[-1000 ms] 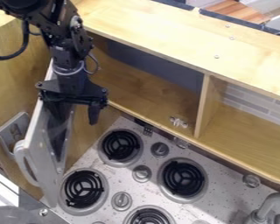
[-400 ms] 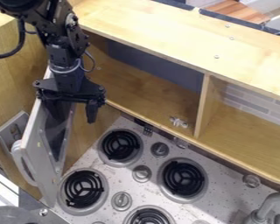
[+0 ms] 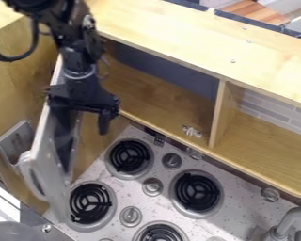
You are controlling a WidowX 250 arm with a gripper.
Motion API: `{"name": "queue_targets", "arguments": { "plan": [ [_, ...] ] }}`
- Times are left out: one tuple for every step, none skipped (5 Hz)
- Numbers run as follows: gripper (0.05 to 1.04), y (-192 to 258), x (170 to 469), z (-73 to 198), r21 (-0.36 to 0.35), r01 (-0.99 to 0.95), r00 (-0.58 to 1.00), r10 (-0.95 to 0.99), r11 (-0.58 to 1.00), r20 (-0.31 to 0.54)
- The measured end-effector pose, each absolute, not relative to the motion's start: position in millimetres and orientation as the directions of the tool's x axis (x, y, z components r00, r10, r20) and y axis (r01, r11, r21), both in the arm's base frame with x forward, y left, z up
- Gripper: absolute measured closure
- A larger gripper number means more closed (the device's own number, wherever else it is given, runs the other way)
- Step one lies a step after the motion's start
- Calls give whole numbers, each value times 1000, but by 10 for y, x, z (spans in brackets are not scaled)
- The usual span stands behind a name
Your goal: Open microwave
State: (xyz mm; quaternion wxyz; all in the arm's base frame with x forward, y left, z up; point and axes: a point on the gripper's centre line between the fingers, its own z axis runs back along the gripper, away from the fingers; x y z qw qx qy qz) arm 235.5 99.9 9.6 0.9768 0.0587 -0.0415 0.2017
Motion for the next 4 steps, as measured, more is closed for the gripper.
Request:
{"name": "queue_targets", "arguments": {
  "plan": [
    [85,859,2546,187,99,-339,937,326,936,129],
    [85,808,2647,347,118,-325,941,308,938,141],
    [85,812,2782,626,139,-316,938,288,938,191],
    [85,752,2879,976,188,-305,933,254,933,256]
  ]
}}
